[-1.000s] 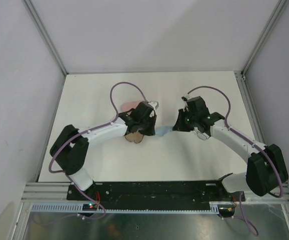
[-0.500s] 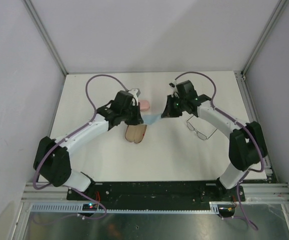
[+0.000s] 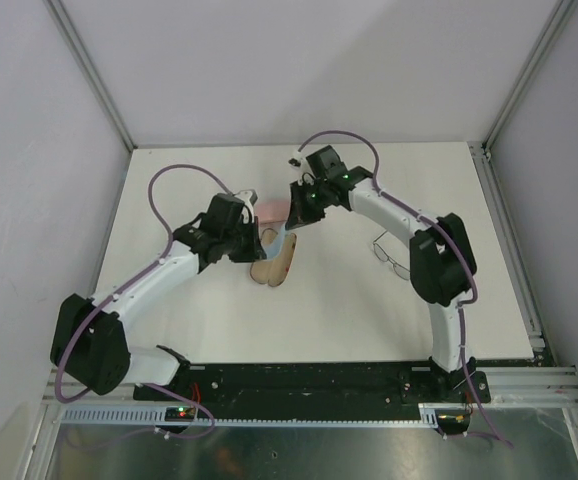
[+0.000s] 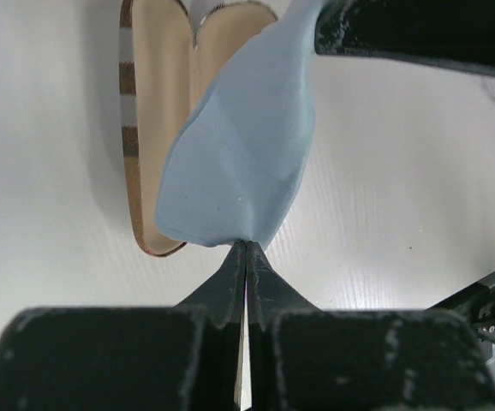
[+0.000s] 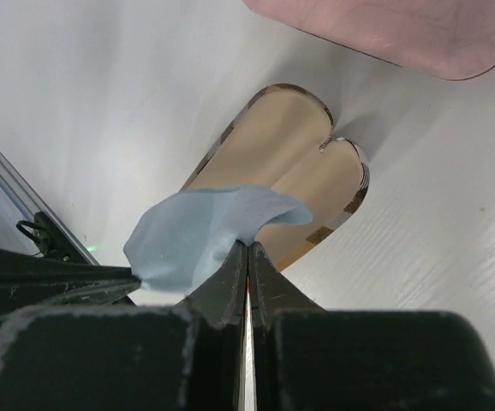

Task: Organize the sunglasses
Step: Place the folded cleaning cloth in the sunglasses case.

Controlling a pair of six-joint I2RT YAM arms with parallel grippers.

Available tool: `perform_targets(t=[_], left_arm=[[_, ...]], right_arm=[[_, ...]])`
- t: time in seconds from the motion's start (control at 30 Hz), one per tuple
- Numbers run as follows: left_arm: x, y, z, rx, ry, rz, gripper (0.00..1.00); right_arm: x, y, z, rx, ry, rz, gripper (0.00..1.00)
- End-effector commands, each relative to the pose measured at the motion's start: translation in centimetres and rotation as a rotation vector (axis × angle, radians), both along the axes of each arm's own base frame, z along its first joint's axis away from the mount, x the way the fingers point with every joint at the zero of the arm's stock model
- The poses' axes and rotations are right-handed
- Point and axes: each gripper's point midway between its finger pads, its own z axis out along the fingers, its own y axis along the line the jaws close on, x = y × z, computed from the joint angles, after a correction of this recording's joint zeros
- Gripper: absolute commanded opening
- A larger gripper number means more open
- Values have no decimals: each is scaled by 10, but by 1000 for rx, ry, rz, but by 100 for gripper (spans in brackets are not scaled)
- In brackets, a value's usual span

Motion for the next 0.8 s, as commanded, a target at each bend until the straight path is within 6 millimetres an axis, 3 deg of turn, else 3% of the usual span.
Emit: perform_targets(t=[0.0, 0.33, 0.77], left_arm=[[-7, 5, 1, -12, 0, 15, 0], [-13, 10, -21, 0, 45, 52, 0], [-9, 1, -40, -30, 72, 56, 0]], right_arm=[[-1, 8, -10, -17, 36, 72, 0], [4, 15, -33, -51, 76, 112, 0], [10, 28, -50, -88, 98, 156, 0]])
